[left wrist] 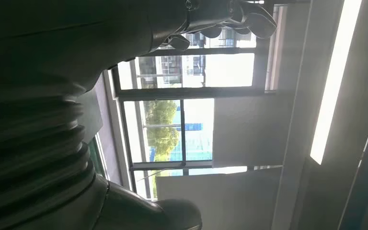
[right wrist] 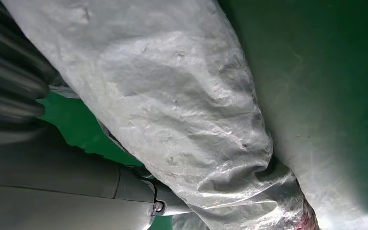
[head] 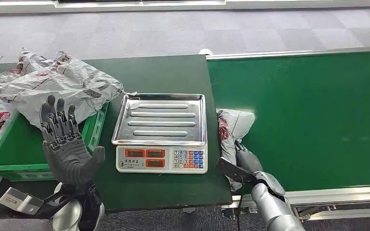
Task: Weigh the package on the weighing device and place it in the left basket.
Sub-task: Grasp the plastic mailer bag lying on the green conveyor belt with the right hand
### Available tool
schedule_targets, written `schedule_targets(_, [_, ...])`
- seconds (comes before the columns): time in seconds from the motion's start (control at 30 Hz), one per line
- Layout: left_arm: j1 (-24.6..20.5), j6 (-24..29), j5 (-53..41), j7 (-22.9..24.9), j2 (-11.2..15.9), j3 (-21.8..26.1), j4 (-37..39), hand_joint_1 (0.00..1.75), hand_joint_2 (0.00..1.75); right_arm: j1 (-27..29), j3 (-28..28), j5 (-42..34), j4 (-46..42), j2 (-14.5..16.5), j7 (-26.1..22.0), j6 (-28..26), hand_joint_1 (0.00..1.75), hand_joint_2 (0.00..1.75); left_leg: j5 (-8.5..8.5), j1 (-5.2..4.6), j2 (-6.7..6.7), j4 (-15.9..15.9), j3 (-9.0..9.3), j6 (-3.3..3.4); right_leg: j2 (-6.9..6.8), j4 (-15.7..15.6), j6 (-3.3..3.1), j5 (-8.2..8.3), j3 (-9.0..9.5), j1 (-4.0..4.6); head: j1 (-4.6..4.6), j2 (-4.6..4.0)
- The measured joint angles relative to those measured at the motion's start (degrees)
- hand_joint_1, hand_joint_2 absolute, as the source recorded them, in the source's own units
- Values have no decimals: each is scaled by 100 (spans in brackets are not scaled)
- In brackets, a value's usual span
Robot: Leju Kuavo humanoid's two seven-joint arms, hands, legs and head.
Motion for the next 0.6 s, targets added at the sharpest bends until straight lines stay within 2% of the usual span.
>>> schedule_targets(0.33, [-7,-11,-8,-1,11,0,0,0,175,45,200,-204,-39,23,-84,43,0,175,-13,16,15,-74,54,-1,23,1,-54,-33,-3,14,-2,0])
schedule_targets(0.47, [-10,-11,-22,-1,14,0,0,0,175,114,303,-563,-91,26,-213,-21,3,175,-10,26,15,-81,56,-5,24,7,-73,-38,-8,25,0,0])
schedule_targets(0.6, [-43,-7,-44,-1,14,0,2,0,175,213,500,-937,-210,26,-160,-246,175,175,-9,27,19,-84,50,-6,30,16,-83,-40,-23,26,0,0])
